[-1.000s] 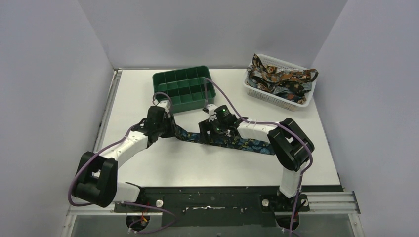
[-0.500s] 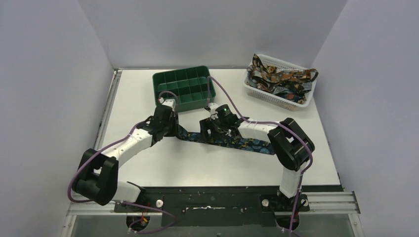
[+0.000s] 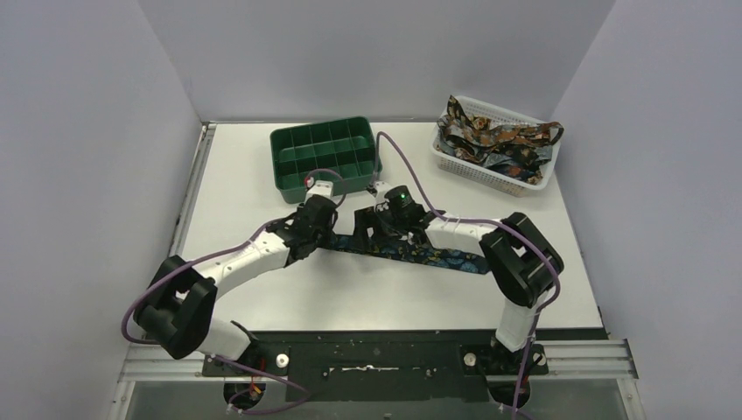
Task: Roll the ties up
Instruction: Roll the tie at the center of the board.
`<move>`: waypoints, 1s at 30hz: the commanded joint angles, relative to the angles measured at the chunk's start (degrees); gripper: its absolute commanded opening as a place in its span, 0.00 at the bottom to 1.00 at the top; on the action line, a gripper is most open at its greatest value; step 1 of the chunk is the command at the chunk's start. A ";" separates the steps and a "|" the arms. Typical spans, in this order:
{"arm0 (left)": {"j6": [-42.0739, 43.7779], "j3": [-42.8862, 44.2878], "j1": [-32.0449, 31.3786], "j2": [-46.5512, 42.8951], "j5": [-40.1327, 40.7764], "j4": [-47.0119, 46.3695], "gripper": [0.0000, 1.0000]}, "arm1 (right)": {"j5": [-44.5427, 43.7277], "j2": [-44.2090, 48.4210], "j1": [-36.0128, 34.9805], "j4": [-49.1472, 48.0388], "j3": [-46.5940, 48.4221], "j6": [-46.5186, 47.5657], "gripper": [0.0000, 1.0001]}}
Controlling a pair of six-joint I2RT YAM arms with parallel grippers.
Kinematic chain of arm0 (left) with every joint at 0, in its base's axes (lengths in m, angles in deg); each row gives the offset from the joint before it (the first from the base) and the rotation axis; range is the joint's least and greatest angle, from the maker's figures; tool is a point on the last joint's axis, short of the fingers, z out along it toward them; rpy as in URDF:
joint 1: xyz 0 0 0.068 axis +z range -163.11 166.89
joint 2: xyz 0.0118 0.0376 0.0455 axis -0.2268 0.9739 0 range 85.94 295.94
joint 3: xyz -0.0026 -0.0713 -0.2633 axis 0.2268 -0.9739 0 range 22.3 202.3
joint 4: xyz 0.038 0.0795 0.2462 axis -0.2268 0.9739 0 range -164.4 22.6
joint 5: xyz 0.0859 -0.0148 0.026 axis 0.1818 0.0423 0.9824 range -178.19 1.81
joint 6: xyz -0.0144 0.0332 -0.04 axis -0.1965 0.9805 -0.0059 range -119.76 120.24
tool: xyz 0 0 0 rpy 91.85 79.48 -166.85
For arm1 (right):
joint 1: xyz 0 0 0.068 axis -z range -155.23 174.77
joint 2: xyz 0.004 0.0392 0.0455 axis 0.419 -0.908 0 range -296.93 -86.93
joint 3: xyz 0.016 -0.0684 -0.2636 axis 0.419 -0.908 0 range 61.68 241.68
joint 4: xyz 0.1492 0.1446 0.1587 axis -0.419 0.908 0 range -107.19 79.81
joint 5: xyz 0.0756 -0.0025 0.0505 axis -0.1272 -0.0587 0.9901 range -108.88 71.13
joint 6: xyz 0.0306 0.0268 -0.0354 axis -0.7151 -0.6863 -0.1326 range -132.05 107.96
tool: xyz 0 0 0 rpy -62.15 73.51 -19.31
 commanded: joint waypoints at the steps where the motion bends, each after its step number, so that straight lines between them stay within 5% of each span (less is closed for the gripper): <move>1: 1.13 3.66 -4.04 1.05 9.21 0.14 0.32 | -4.15 6.60 0.20 -4.91 -2.33 -3.88 0.81; 9: 1.24 4.59 -8.97 5.18 16.25 0.18 0.32 | -21.98 14.59 3.82 0.73 -8.46 -15.02 0.87; 19: 2.02 8.01 -13.81 9.83 22.43 1.12 0.32 | -22.45 20.22 5.67 -0.21 -12.77 -15.14 0.89; 30: 1.61 9.49 -15.70 15.24 14.76 -0.51 0.40 | -23.34 22.46 6.38 0.69 -13.47 -15.52 0.92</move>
